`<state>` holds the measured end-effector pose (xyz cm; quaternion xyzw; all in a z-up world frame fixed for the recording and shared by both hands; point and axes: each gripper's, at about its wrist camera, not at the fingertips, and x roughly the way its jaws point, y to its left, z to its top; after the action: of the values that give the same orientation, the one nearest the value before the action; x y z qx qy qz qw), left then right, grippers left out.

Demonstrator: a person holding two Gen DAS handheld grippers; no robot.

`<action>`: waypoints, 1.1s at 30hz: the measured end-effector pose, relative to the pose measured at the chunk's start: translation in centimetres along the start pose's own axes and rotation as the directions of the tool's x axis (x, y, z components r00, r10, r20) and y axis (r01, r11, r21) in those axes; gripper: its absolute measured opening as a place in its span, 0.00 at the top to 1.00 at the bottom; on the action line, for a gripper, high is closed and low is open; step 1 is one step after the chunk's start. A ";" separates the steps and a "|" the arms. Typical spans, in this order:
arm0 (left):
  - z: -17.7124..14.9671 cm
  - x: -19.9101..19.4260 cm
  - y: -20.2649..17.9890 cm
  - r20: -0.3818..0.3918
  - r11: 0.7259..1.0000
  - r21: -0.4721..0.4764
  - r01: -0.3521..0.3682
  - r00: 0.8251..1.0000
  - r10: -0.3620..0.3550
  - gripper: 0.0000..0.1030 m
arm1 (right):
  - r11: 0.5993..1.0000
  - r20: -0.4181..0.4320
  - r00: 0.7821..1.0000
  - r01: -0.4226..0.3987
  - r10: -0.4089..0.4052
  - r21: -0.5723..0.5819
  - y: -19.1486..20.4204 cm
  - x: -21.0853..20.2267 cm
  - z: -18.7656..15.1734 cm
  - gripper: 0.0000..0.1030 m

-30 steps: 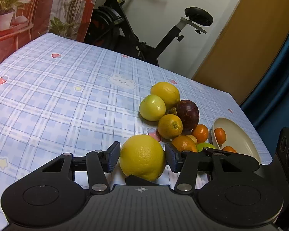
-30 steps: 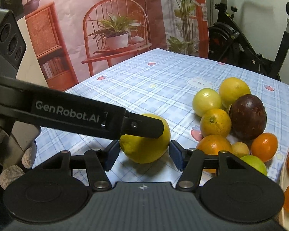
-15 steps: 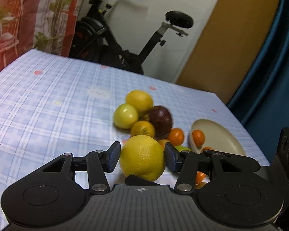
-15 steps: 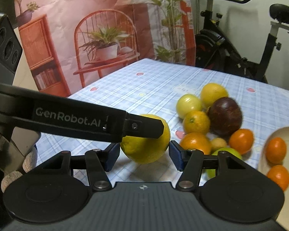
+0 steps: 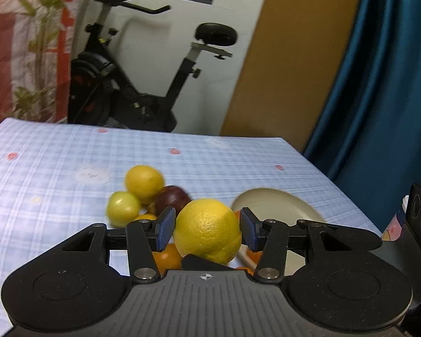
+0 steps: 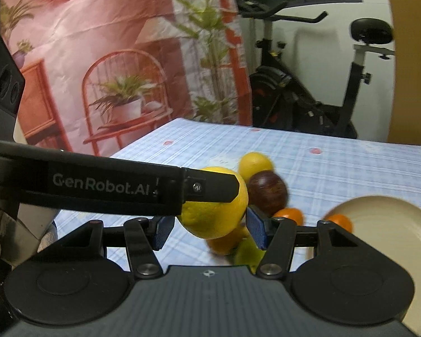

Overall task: Organize fruits
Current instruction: 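Grasp the grapefruit with the left gripper and carry it over the plate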

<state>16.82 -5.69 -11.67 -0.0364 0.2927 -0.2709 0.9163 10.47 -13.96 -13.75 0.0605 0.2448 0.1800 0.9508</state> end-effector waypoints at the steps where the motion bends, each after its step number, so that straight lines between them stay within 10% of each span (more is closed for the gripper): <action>1: 0.2 0.3 -0.3 -0.002 1.000 0.007 0.008 1.000 -0.008 0.49 | 1.000 0.005 1.000 0.008 -0.008 0.006 -0.4 -0.3 0.1 0.43; 33: 1.4 9.4 -7.1 -0.138 0.982 0.094 0.165 0.979 -0.151 0.49 | 0.970 0.000 0.986 0.166 -0.169 0.178 -10.5 -3.9 -1.2 0.43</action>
<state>20.59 -16.73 -13.74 0.0066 0.3333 -0.3596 0.8715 10.01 -25.11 -15.16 0.1255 0.2572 0.0763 0.9551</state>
